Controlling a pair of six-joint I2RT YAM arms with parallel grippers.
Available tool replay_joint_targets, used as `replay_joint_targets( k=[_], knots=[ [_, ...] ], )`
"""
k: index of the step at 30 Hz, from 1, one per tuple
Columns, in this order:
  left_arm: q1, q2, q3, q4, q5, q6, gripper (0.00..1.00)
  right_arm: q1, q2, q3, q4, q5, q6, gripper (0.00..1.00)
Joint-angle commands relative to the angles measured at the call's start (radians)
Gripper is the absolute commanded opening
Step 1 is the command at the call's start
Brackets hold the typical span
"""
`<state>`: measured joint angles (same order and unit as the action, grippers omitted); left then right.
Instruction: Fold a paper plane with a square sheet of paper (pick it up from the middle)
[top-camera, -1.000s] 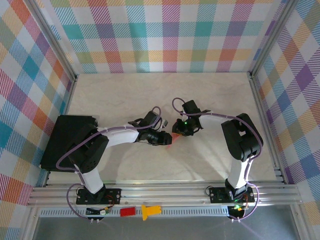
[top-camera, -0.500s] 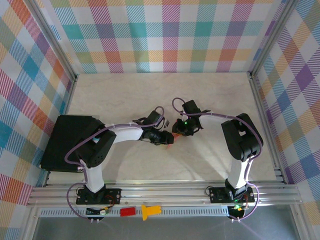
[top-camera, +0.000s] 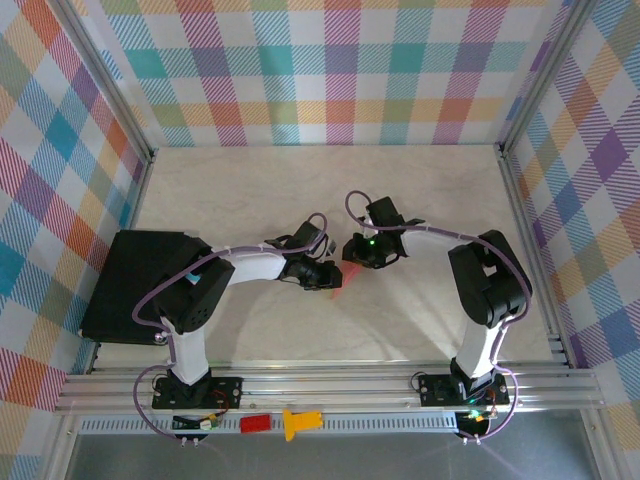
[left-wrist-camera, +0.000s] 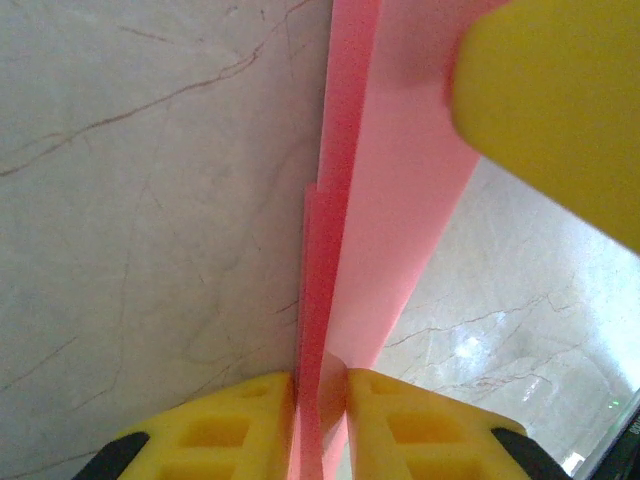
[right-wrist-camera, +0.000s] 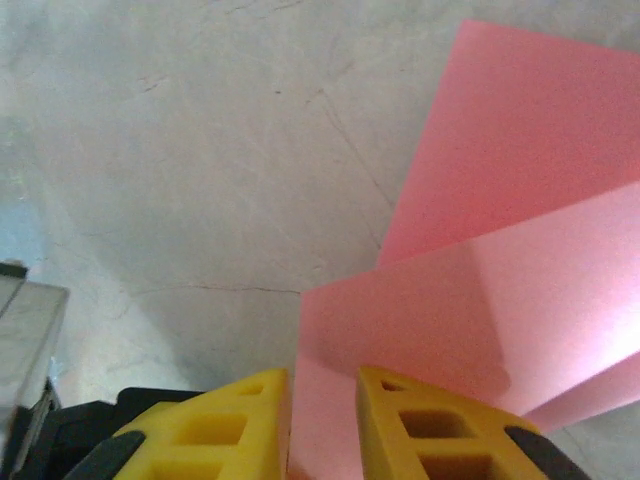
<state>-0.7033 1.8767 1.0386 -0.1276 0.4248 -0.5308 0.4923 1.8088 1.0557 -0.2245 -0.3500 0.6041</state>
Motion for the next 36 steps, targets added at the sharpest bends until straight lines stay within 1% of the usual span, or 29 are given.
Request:
replay_joint_targets(
  k=[1,11,22,27,30,34,36],
  knots=[
    [0.003,0.043,-0.017,0.003,-0.006,0.002,0.21,-0.001,-0.011,-0.002,0.0,-0.01,-0.028,0.24],
    [0.004,0.05,-0.017,0.0,0.002,0.007,0.21,-0.006,0.038,0.021,-0.055,0.055,-0.026,0.24],
    [0.004,0.054,-0.028,-0.003,0.009,0.012,0.21,-0.011,0.068,0.021,-0.054,0.06,-0.026,0.24],
    [0.004,0.033,-0.028,-0.003,0.008,0.005,0.22,-0.012,0.084,0.011,-0.054,0.062,-0.027,0.24],
    [0.004,-0.017,-0.027,-0.012,-0.019,-0.002,0.25,-0.012,0.086,0.006,-0.059,0.059,-0.031,0.23],
    [0.007,-0.125,-0.035,-0.024,-0.123,-0.022,0.37,-0.014,0.08,-0.003,-0.062,0.054,-0.036,0.23],
    [0.008,-0.171,-0.037,-0.021,-0.154,-0.026,0.4,-0.014,0.078,-0.008,-0.062,0.05,-0.035,0.23]
  ],
)
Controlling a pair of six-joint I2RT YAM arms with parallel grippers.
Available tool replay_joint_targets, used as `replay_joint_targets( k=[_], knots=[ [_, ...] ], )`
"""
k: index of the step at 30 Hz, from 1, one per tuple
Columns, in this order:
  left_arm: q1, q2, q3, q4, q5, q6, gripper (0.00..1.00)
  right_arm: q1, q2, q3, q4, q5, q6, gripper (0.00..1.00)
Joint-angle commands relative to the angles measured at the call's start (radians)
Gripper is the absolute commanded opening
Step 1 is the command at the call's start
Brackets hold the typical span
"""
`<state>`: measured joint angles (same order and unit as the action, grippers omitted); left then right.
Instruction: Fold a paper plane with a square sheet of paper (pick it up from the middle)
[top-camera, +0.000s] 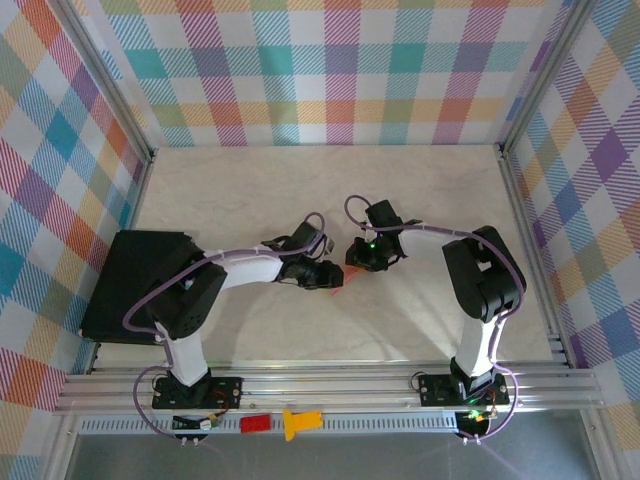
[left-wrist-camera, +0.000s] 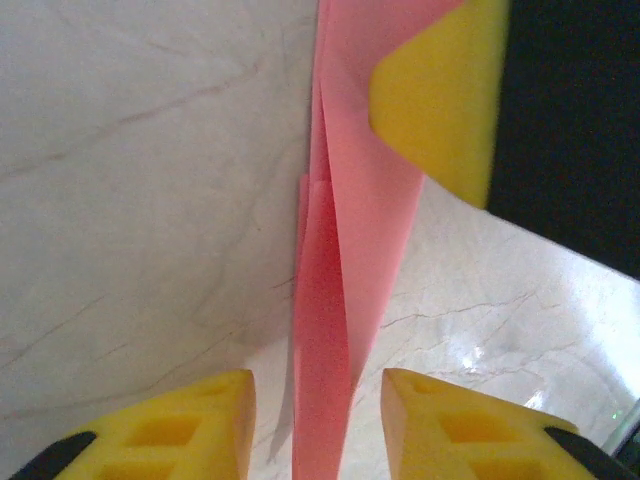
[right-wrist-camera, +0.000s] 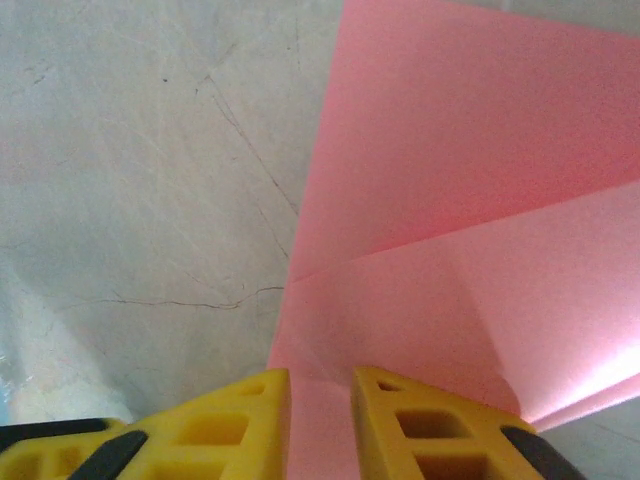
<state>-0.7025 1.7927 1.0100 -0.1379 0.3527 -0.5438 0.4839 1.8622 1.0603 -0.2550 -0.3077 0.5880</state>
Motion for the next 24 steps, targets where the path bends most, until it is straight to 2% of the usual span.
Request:
replay_joint_targets(
  k=[1,3,8,12,17,24],
  knots=[
    [0.008,-0.099,-0.008,-0.004,-0.083,-0.016,0.41,-0.006,0.024,-0.015,-0.031,0.006,-0.019,0.23],
    [0.008,-0.109,-0.004,0.022,-0.052,-0.024,0.4,-0.007,0.023,-0.019,-0.026,0.0,-0.019,0.23],
    [0.006,-0.055,0.004,0.112,0.069,-0.077,0.22,-0.01,0.022,-0.022,-0.018,-0.01,-0.018,0.2],
    [0.003,-0.006,0.024,0.13,0.117,-0.098,0.14,-0.011,0.022,-0.022,-0.011,-0.023,-0.018,0.19],
    [0.0,0.039,0.051,0.115,0.14,-0.1,0.09,-0.011,0.022,-0.024,-0.001,-0.038,-0.017,0.16],
    [-0.003,0.101,0.104,0.078,0.15,-0.101,0.08,-0.011,0.021,-0.028,0.001,-0.041,-0.013,0.15]
  ],
)
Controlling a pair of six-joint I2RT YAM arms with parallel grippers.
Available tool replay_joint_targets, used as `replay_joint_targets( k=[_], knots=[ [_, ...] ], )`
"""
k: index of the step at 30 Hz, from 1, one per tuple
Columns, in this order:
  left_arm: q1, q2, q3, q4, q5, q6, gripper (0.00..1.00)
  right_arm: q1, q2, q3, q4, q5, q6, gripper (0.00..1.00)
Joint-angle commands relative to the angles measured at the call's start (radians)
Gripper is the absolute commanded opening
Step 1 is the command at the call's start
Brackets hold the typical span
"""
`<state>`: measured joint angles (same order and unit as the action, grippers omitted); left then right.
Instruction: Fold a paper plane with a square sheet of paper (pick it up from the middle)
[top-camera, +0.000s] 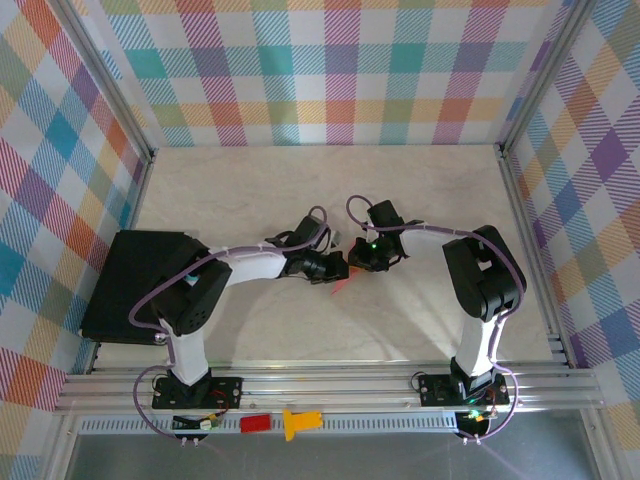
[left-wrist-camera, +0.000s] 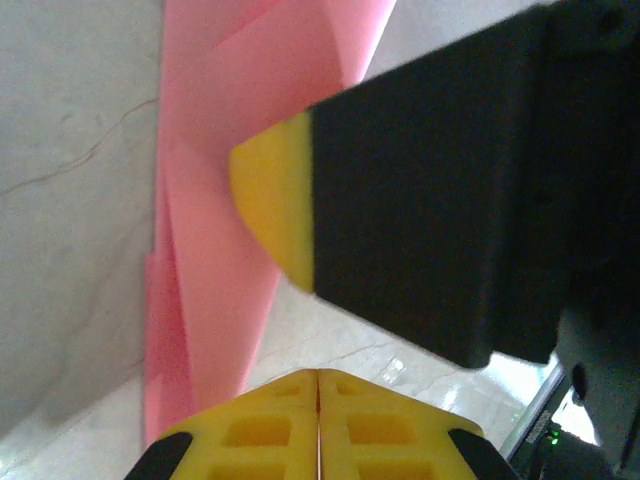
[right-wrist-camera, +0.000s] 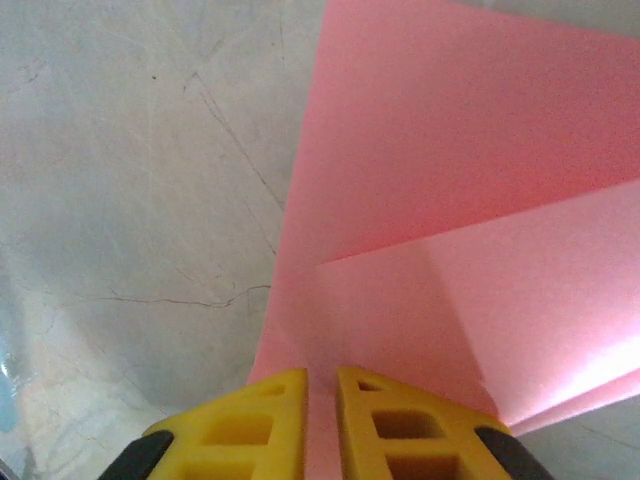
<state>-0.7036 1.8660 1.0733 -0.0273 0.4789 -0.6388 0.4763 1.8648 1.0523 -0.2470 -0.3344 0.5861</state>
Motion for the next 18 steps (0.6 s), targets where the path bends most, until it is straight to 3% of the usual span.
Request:
replay_joint_targets(
  k=[1,18],
  knots=[
    [-0.002,0.04,0.05,-0.038,0.023,-0.005,0.07,-0.003,0.017,-0.02,-0.005,-0.012,-0.009,0.15],
    [-0.002,0.11,0.051,-0.118,-0.009,0.001,0.03,-0.004,0.031,-0.026,-0.011,0.002,-0.002,0.14]
  ],
)
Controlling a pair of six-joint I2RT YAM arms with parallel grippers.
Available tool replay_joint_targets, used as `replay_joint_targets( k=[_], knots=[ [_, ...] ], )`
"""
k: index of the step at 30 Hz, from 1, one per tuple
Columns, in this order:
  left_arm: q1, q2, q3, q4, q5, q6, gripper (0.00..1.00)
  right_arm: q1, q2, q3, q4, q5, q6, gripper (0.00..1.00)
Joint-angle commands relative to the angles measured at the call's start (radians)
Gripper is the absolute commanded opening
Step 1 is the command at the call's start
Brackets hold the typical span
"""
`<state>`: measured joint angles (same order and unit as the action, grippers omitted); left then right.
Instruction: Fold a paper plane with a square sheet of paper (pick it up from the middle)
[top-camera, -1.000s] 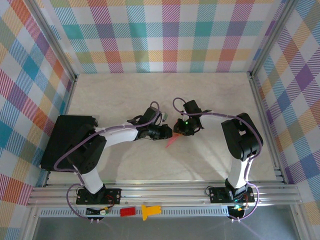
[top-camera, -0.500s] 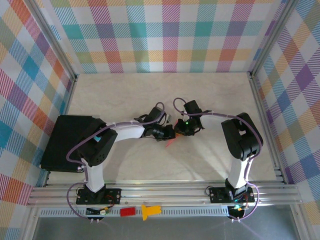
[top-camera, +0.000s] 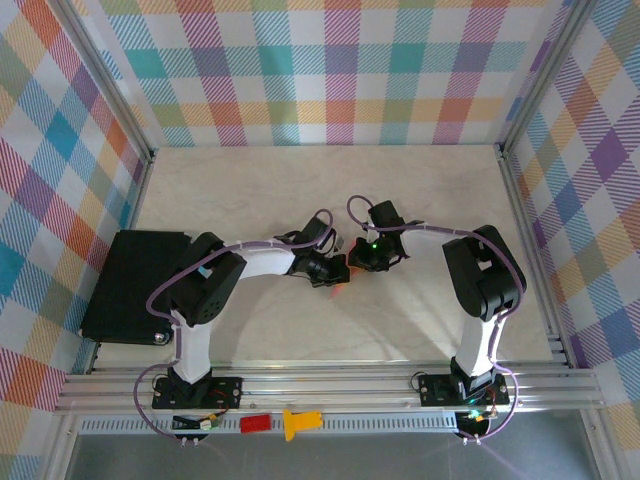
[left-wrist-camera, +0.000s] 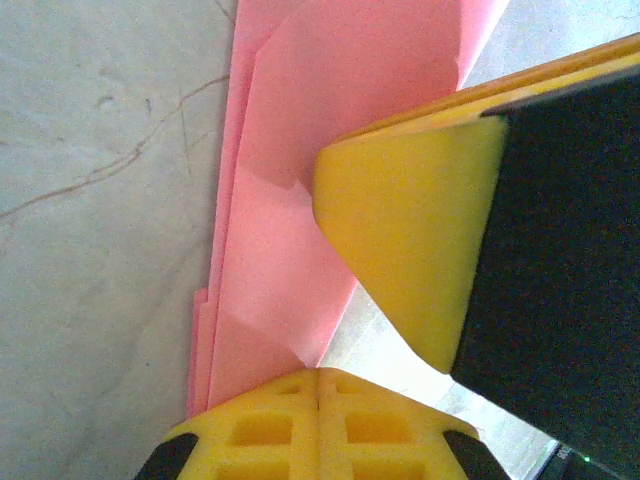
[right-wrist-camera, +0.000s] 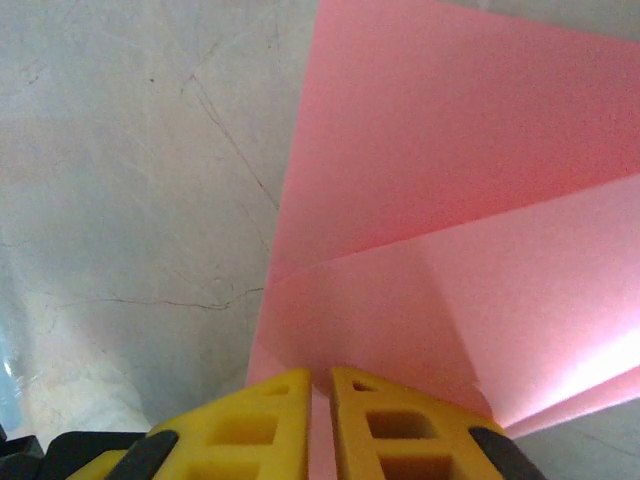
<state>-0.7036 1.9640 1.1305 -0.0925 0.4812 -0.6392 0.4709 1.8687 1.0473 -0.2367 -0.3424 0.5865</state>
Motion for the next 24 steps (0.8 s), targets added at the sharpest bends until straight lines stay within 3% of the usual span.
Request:
replay_joint_targets(
  k=[1,24],
  knots=[
    [-0.002,0.01,-0.011,-0.056,-0.013,0.001,0.03,0.002,0.029,-0.021,-0.023,0.012,-0.003,0.14],
    [0.008,-0.064,-0.201,-0.041,0.047,-0.043,0.0,0.001,0.108,-0.007,-0.148,0.147,-0.027,0.13]
  ],
)
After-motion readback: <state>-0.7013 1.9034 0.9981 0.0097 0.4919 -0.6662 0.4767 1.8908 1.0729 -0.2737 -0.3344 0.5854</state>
